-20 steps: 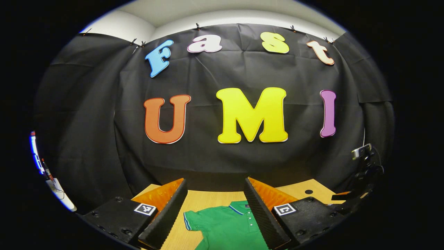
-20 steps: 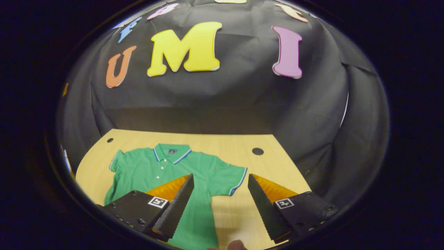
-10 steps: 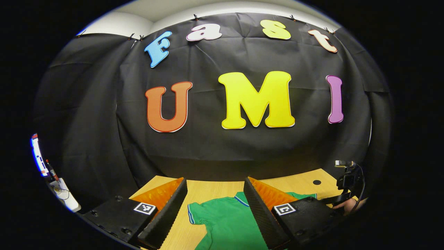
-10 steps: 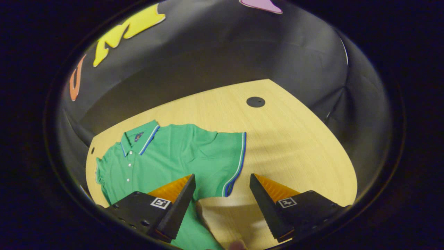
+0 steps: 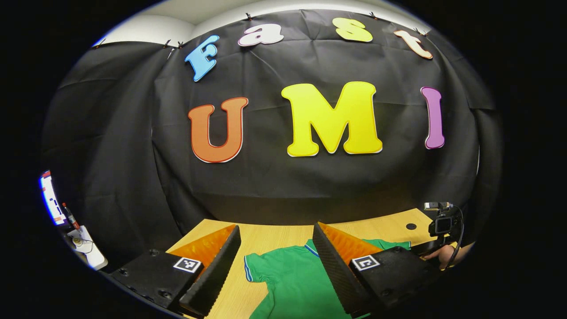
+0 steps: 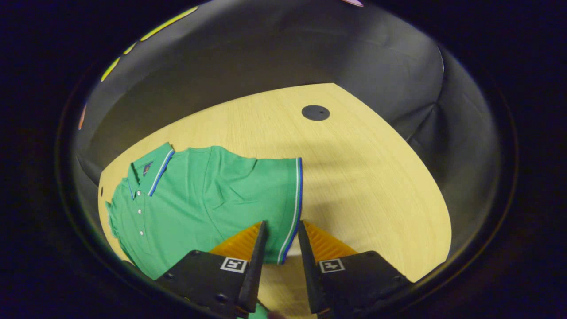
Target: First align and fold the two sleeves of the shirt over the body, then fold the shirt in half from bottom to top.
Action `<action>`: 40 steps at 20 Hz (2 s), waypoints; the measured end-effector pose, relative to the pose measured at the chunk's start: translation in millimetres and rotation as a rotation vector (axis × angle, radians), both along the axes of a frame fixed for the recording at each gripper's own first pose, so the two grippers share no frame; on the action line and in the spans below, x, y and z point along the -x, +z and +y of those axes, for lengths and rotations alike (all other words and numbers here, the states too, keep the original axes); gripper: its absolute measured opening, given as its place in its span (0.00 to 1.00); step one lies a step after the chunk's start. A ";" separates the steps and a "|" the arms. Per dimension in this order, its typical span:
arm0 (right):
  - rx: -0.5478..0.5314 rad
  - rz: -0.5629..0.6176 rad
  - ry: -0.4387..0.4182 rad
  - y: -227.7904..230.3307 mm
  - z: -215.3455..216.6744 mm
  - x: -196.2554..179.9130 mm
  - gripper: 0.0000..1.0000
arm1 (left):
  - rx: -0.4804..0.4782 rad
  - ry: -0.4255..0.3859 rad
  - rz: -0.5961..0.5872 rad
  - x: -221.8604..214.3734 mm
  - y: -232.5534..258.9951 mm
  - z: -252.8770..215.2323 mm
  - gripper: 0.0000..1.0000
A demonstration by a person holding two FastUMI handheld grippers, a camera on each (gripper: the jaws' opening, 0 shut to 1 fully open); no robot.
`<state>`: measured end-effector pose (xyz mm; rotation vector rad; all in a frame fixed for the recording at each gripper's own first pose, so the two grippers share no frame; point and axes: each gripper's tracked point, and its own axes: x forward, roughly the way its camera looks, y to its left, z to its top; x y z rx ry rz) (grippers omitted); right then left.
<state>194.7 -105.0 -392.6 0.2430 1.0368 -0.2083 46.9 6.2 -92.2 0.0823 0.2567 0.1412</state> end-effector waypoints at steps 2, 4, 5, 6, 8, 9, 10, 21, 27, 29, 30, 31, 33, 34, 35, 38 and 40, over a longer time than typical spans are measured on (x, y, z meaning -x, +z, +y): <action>-0.030 -0.008 0.018 0.7 4.3 -0.4 0.24 | 0.004 0.000 0.005 -1.7 -3.2 0.4 1.00; -0.021 -0.010 0.040 1.0 3.8 -1.5 0.11 | 0.003 -0.001 0.012 -2.0 -3.6 0.9 1.00; -0.026 -0.021 0.044 4.3 4.0 -4.7 0.11 | 0.002 -0.001 0.014 -1.6 -4.5 1.0 1.00; -0.030 -0.016 0.043 2.8 7.7 -3.7 0.05 | 0.002 -0.002 0.015 -3.0 -5.5 1.8 1.00; -0.035 -0.010 0.071 3.0 8.7 -4.5 0.00 | 0.000 0.000 0.015 -2.7 -5.7 3.9 1.00; -0.041 -0.014 0.080 9.4 8.3 -5.5 0.00 | 0.002 0.003 0.017 -2.6 -7.0 5.7 1.00; -0.039 -0.032 0.084 16.5 7.9 -9.1 0.00 | 0.006 0.007 0.019 -2.6 -8.0 7.3 1.00; 0.032 -0.209 0.345 98.2 106.1 -40.5 0.00 | 0.059 0.121 0.041 10.9 -25.8 56.4 1.00; 0.051 -0.180 0.479 85.6 191.8 -41.6 0.00 | 0.043 0.219 0.068 36.2 -32.9 113.9 1.00; 0.062 -0.171 0.495 78.8 210.7 -45.4 0.00 | 0.038 0.243 0.078 43.8 -34.5 132.2 1.00; 0.050 -0.167 0.495 78.0 221.4 -44.3 0.00 | 0.041 0.252 0.085 45.5 -37.2 137.0 1.00; 0.021 -0.165 0.494 78.5 233.7 -44.1 0.04 | 0.044 0.257 0.091 48.0 -38.7 141.2 1.00; -0.037 -0.170 0.505 81.1 252.8 -41.3 0.12 | 0.051 0.258 0.102 50.1 -41.6 148.1 1.00; -0.042 -0.171 0.517 83.7 256.5 -38.8 0.21 | 0.050 0.260 0.103 49.5 -42.2 150.9 1.00; -0.038 -0.178 0.529 84.0 257.9 -37.2 0.35 | 0.050 0.256 0.103 45.7 -42.2 154.6 1.00; -0.031 -0.195 0.532 101.0 256.1 -25.2 0.73 | 0.081 0.207 0.105 30.9 -56.9 157.6 1.00; -0.044 -0.210 0.514 117.6 249.1 -13.1 0.94 | 0.157 0.133 0.157 13.0 -83.9 149.6 1.00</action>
